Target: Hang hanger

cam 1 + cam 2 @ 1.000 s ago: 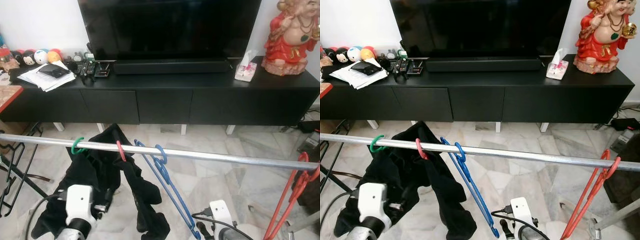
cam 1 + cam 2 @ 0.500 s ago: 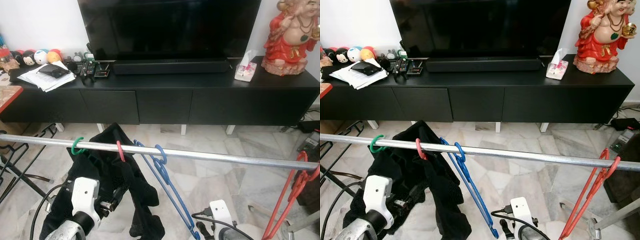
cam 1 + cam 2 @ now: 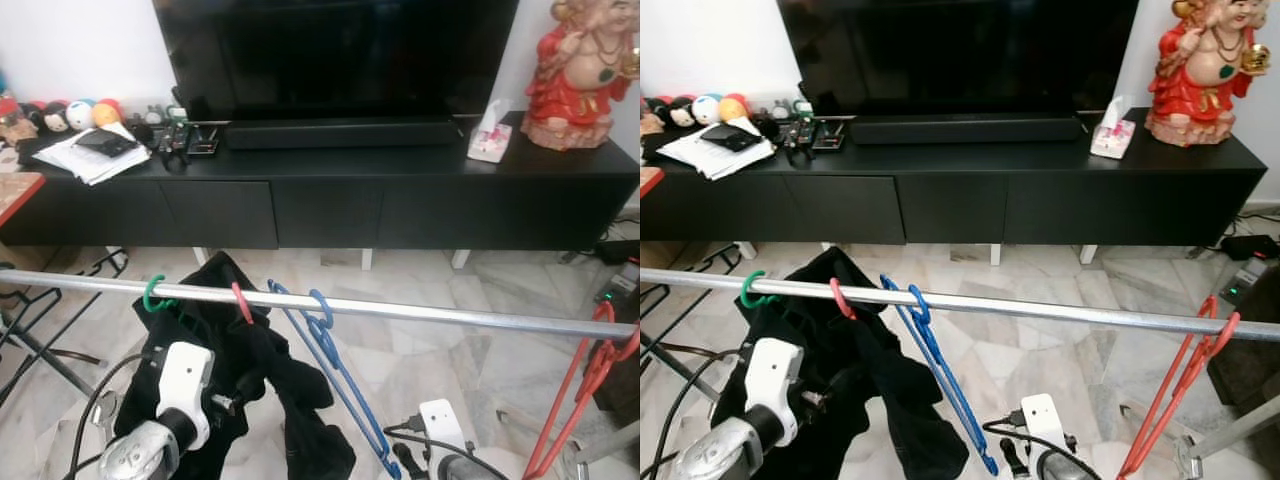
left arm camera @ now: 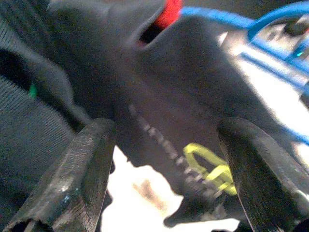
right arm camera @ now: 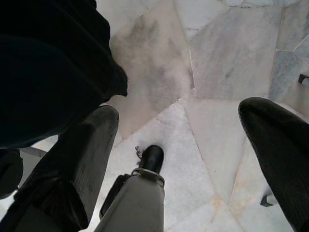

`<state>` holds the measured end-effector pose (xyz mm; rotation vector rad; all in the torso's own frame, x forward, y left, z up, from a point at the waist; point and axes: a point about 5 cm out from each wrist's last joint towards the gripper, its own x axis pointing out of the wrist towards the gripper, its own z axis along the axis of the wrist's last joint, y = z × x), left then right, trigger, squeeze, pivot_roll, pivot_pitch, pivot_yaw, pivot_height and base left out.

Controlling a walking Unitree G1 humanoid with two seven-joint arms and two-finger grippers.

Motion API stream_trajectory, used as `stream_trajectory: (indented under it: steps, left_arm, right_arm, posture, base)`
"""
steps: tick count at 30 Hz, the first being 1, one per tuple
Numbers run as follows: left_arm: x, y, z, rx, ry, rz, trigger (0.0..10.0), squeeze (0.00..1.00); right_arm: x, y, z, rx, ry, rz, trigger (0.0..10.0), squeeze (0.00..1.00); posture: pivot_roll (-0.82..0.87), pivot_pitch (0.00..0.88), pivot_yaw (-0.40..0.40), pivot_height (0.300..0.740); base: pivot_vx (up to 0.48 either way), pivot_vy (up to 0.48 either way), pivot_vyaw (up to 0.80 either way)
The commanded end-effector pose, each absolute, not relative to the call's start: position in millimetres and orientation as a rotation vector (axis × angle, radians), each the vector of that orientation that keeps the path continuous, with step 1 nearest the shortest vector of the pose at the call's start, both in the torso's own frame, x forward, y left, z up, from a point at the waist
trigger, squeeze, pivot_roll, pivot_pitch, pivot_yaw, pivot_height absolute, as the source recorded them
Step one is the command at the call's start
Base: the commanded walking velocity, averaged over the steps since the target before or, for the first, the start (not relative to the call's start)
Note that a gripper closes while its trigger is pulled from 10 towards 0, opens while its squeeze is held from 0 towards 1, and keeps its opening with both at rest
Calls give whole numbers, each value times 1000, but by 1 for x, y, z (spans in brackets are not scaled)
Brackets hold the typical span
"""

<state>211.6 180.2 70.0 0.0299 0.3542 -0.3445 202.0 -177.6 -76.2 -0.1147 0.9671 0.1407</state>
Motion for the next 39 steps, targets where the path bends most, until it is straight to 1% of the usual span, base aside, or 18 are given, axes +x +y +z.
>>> stream_trajectory:
  steps: [1, 3, 5, 9, 11, 17, 23, 28, 32, 35, 37, 39]
  left_arm:
    - [211, 181, 67, 51, 375, -339, 10000, 0]
    - [227, 180, 70, 25, 361, -314, 10000, 0]
    - [237, 178, 73, 13, 347, -307, 10000, 0]
    - [240, 177, 76, 5, 327, -314, 10000, 0]
    - [234, 174, 85, -29, 292, -384, 10000, 0]
    - [225, 174, 87, -38, 320, -453, 10000, 0]
    - [226, 172, 90, -36, 325, -475, 10000, 0]
    - [239, 171, 89, 8, 348, -410, 10000, 0]
    - [250, 168, 99, -1, 321, -416, 10000, 0]
    - [250, 168, 100, -1, 322, -416, 10000, 0]
    - [260, 168, 105, 31, 347, -370, 10000, 0]
    - [261, 168, 106, 35, 350, -364, 10000, 0]
  right_arm:
    - [202, -177, -76, -107, 968, 138, 10000, 0]
    - [202, -176, -76, -106, 968, 138, 10000, 0]
    - [202, -176, -76, -106, 967, 139, 10000, 0]
    - [203, -176, -76, -105, 967, 138, 10000, 0]
    - [203, -177, -76, -105, 967, 136, 10000, 0]
    - [203, -177, -76, -108, 968, 141, 10000, 0]
    - [203, -177, -76, -108, 968, 143, 10000, 0]
    - [203, -177, -76, -108, 968, 142, 10000, 0]
    - [203, -177, -76, -108, 970, 145, 10000, 0]
    - [203, -177, -76, -108, 970, 145, 10000, 0]
    - [203, -177, -76, -108, 971, 146, 10000, 0]
    - [203, -177, -76, -108, 971, 146, 10000, 0]
  posture:
    - [-24, 0, 46, 740]
    - [-20, 0, 45, 740]
    - [-22, 0, 45, 740]
    - [-22, 0, 45, 740]
    - [-21, 0, 43, 740]
    - [-11, 0, 37, 740]
    - [-12, 0, 35, 740]
    - [-12, 0, 34, 740]
    - [-13, 0, 32, 740]
    - [-13, 0, 32, 740]
    - [-9, 0, 33, 740]
    - [-9, 0, 33, 740]
  base:
    - [0, 0, 0]
    - [0, 0, 0]
    - [0, 0, 0]
    - [0, 0, 0]
    - [0, 0, 0]
    - [0, 0, 0]
    - [0, 0, 0]
    - [0, 0, 0]
    - [0, 0, 0]
    - [0, 0, 0]
    - [0, 0, 0]
    - [0, 0, 0]
